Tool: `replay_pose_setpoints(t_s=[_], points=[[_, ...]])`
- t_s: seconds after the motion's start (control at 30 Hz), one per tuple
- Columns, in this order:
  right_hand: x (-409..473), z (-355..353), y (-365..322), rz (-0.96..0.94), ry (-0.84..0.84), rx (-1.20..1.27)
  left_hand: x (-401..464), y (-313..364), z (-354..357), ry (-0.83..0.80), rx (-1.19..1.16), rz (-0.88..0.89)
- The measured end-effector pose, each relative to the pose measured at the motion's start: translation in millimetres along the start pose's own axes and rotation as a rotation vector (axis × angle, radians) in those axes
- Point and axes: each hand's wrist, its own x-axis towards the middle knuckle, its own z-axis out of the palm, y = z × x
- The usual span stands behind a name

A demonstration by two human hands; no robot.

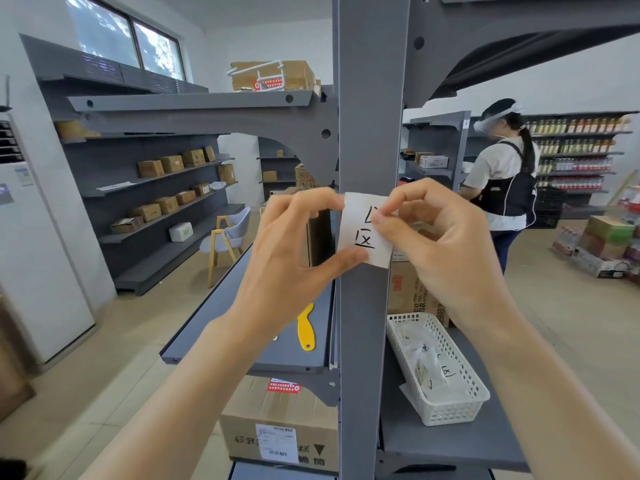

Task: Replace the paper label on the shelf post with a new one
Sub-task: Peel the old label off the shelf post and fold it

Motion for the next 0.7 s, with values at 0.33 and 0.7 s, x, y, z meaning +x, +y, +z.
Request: replay_pose_setpoints(t_s=[0.33,0.7], points=[[-2,-8,2,0.024,-0.138,-0.086,3,4,-1,0.066,-0.071,-0.019],[-6,-15,3,0.061,-0.132,-0.180,-1,12,-4,0.093,-0.085,-0.125]])
